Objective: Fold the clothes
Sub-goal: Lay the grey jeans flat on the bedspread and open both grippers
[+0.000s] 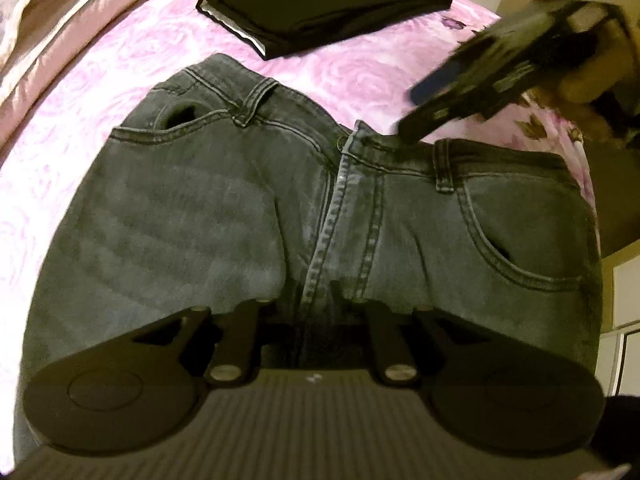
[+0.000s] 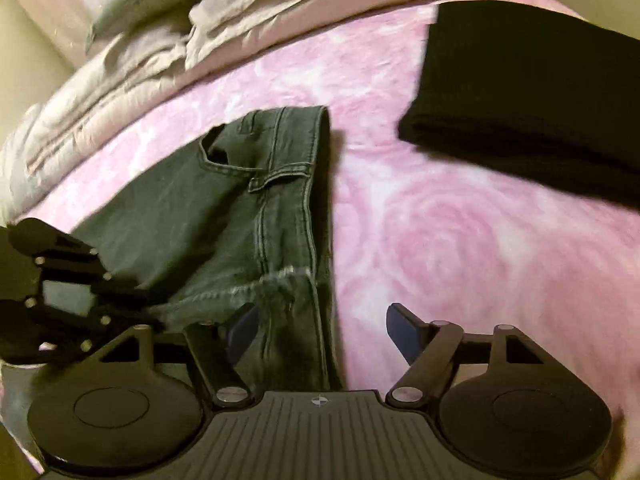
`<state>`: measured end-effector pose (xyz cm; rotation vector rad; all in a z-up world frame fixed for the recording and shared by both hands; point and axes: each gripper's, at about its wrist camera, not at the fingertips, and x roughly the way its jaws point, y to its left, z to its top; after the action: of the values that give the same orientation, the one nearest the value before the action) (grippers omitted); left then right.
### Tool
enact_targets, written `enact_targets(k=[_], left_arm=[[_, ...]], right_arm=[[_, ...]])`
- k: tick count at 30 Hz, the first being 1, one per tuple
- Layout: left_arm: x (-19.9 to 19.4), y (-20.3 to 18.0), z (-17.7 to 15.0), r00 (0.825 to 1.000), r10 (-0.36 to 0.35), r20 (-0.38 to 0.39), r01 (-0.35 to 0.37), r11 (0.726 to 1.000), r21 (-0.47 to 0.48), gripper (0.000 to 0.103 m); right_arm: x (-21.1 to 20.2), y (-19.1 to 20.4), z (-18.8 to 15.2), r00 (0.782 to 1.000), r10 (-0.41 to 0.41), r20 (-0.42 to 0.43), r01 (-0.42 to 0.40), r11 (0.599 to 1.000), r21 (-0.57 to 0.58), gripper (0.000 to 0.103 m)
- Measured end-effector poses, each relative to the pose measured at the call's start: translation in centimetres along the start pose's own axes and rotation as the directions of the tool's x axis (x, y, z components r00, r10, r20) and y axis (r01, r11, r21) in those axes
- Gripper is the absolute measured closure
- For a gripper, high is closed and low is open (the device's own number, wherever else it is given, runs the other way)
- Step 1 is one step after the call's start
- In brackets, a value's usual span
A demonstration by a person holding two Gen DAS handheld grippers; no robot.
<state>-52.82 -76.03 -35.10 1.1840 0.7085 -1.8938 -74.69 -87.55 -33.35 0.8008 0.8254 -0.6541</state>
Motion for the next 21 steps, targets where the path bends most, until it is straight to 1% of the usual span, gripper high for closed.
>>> enact_targets(k=[3, 5, 7, 8, 12, 14, 16, 18, 19, 20, 21], left_arm=[[-1.6, -0.6, -0.4, 0.999, 0.008, 0.032, -0.008, 1.000, 0.002, 0.086], [-2.5, -1.1, -0.7, 0.998, -0.022, 0.064, 0.022, 1.000, -0.003, 0.086], [-2.3, -1.9, -0.8, 0.997, -0.057, 0.059, 0.057, 0.998, 0.007, 0.086], [-1.7, -2.4, -1.0, 0.997, -0.062, 0.036, 0.062, 0.998, 0.021, 0.086], [1.5, -3.3, -2.1, 0.998, -0.052, -0.043, 0.054, 0.997, 0.055, 0.086], [1.2, -3.3, -2.2, 0.998, -0.046, -0.044, 0.049, 0.997, 0.060, 0.085], [-0.2, -3.1, -2.4, 0.999, -0.033, -0.033, 0.034, 0.999, 0.030, 0.083], [-2.2, -2.7, -3.7, 1.000, -0.011, -0.029, 0.010, 1.000, -0.012, 0.079], [-3.2, -2.5, -4.3, 1.000, 0.001, -0.028, -0.002, 0.999, -0.034, 0.079], [-4.4, -2.1, -5.4, 1.000, 0.006, -0.030, -0.008, 0.998, -0.067, 0.079], [-5.6, -1.9, -6.6, 0.999, 0.024, -0.037, -0.027, 0.995, -0.097, 0.076]], right_arm=[[-4.2, 0.5, -2.8, 0.999, -0.021, 0.045, 0.019, 0.998, 0.056, 0.029], [-6.6, 1.6, -5.0, 0.995, -0.069, 0.072, 0.063, 0.995, 0.080, 0.029], [-8.3, 2.5, -7.2, 0.990, -0.105, 0.091, 0.096, 0.990, 0.101, 0.029], [-8.3, 2.8, -8.3, 0.990, -0.115, 0.081, 0.106, 0.988, 0.113, 0.029], [-5.5, 2.8, -11.5, 0.989, -0.142, -0.039, 0.147, 0.976, 0.158, 0.029], [-6.0, 3.1, -11.2, 0.989, -0.149, -0.023, 0.151, 0.977, 0.152, 0.029], [-6.6, 3.4, -10.8, 0.988, -0.156, -0.007, 0.155, 0.977, 0.146, 0.029], [-7.1, 3.7, -10.5, 0.987, -0.163, 0.010, 0.160, 0.977, 0.141, 0.029], [-7.4, 3.9, -10.3, 0.986, -0.166, 0.018, 0.162, 0.977, 0.138, 0.029], [-7.6, 4.1, -10.1, 0.985, -0.169, 0.026, 0.164, 0.977, 0.135, 0.029], [-7.9, 4.4, -10.0, 0.984, -0.175, 0.032, 0.170, 0.977, 0.129, 0.029]])
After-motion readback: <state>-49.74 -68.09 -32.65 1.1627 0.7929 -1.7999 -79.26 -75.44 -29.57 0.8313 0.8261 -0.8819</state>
